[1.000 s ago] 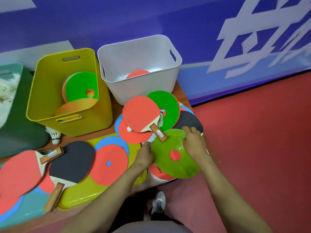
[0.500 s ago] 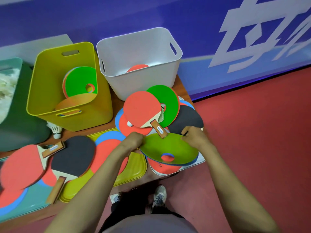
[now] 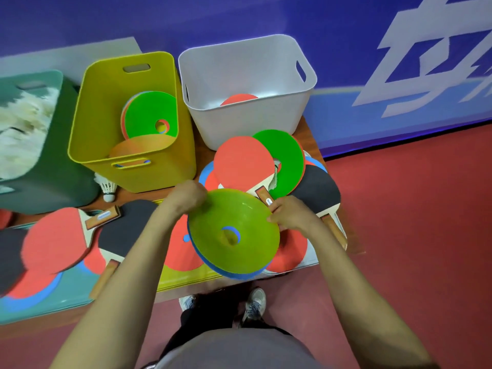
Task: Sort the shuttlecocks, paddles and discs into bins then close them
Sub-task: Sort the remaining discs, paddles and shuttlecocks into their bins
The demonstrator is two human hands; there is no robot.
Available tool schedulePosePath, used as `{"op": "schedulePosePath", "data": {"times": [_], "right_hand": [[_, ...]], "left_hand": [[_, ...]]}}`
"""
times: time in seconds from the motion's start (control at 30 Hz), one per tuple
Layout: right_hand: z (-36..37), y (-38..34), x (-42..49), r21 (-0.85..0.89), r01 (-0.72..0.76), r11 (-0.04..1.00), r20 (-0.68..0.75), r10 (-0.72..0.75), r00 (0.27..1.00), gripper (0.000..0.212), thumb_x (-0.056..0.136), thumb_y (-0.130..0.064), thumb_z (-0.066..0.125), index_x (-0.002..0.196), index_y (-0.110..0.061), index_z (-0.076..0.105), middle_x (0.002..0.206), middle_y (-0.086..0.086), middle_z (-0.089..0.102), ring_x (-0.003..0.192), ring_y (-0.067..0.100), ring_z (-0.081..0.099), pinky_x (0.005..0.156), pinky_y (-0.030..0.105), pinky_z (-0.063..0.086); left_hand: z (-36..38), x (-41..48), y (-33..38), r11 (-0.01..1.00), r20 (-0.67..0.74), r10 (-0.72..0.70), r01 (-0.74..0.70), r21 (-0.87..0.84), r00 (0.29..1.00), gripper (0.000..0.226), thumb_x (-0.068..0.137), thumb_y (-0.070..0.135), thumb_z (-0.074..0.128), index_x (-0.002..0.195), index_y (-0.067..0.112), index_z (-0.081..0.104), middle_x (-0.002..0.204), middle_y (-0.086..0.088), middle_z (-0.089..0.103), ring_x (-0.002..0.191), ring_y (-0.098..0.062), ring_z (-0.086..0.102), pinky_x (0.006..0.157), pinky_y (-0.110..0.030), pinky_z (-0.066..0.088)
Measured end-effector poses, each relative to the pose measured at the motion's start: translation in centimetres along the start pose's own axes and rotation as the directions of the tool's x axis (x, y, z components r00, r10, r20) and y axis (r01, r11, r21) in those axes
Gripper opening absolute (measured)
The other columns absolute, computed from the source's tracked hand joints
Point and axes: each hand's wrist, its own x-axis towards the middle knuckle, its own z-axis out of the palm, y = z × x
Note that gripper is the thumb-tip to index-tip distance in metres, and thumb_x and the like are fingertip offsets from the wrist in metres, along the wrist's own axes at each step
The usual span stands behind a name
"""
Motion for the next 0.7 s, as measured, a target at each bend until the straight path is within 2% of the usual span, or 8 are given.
{"op": "schedulePosePath", "data": {"times": [0.1,0.17,0.27,0.37,0.47,0.53,0.57,0.7], "right_hand": [[0.5,-2.7,0.8,0.039,0.119,0.992,-0.107,-0.114,0.988,0.011,0.077,0.001,0.067,0.077,-0.007,0.059,0.069,0.005,0.058,0.072,0.023,0.06,0.069,0.038,0.054],[0.3,-4.9,1.0,-0.006,0.222,0.975,-0.272,-0.215,0.938,0.018,0.078,-0.003,0.068,0.077,-0.016,0.055,0.064,-0.005,0.052,0.066,0.016,0.054,0.064,0.027,0.046],[-0.3,-8.2,1.0,-0.003,0.366,0.931,-0.471,-0.325,0.82,0.011,0.079,-0.004,0.066,0.089,-0.009,0.062,0.071,-0.001,0.056,0.07,0.015,0.055,0.071,0.028,0.045],[-0.6,-11.4,0.7,-0.018,0.489,0.872,-0.559,-0.414,0.718,0.012,0.08,-0.002,0.062,0.091,-0.007,0.063,0.076,0.001,0.058,0.073,0.018,0.058,0.073,0.029,0.045],[-0.6,-14.6,0.8,-0.053,0.55,0.833,-0.591,-0.47,0.656,0.01,0.083,-0.003,0.062,0.092,-0.006,0.062,0.079,0.003,0.06,0.07,0.015,0.057,0.066,0.019,0.04],[-0.3,-16.8,1.2,-0.085,0.577,0.812,-0.604,-0.503,0.619,0.01,0.083,-0.003,0.062,0.092,-0.006,0.063,0.076,0.003,0.059,0.07,0.015,0.056,0.067,0.022,0.041],[-0.1,-17.8,1.5,-0.098,0.589,0.802,-0.607,-0.517,0.603,0.01,0.083,-0.003,0.062,0.093,-0.007,0.062,0.075,0.003,0.059,0.071,0.016,0.056,0.07,0.025,0.042],[0.7,-22.2,2.6,-0.13,0.629,0.766,-0.634,-0.552,0.542,0.011,0.085,-0.003,0.059,0.094,-0.007,0.061,0.078,0.001,0.057,0.078,0.017,0.055,0.075,0.033,0.044]], "left_hand": [[-2.0,-0.3,-1.0,0.999,-0.259,0.035,-0.04,-0.016,0.965,0.023,0.092,0.01,0.051,0.109,0.008,0.066,0.113,-0.022,0.064,0.108,-0.036,0.058,0.083,-0.037,0.043],[-2.8,-0.3,-1.6,0.992,-0.398,0.077,-0.108,-0.057,0.914,0.02,0.09,0.013,0.056,0.107,0.014,0.066,0.106,-0.02,0.066,0.102,-0.035,0.059,0.077,-0.037,0.043],[-4.5,-1.0,-2.0,0.962,-0.585,0.097,-0.227,-0.153,0.805,0.009,0.089,0.016,0.059,0.097,0.014,0.062,0.086,-0.012,0.065,0.085,-0.03,0.059,0.066,-0.035,0.036],[-6.0,-1.4,-2.5,0.901,-0.699,0.096,-0.36,-0.241,0.708,0.008,0.085,0.015,0.064,0.084,0.015,0.056,0.065,0.005,0.052,0.065,-0.018,0.05,0.057,-0.03,0.03],[-8.3,-1.8,-3.2,0.817,-0.776,0.051,-0.473,-0.329,0.629,0.02,0.081,0.015,0.07,0.075,0.016,0.051,0.062,0.008,0.049,0.056,0.001,0.046,0.053,-0.013,0.033],[-10.1,-1.9,-3.9,0.785,-0.811,0.008,-0.507,-0.357,0.585,0.018,0.083,0.019,0.069,0.076,0.012,0.054,0.065,0.003,0.053,0.059,-0.002,0.047,0.055,-0.013,0.034],[-11.0,-1.8,-4.4,0.781,-0.822,-0.019,-0.505,-0.368,0.57,0.018,0.086,0.021,0.066,0.078,0.011,0.055,0.068,-0.001,0.057,0.062,-0.009,0.049,0.057,-0.018,0.035],[-14.4,-0.4,-7.6,0.845,-0.849,-0.085,-0.413,-0.339,0.522,0.012,0.092,0.017,0.054,0.09,0.005,0.056,0.087,-0.014,0.063,0.08,-0.03,0.056,0.067,-0.034,0.037]]}}
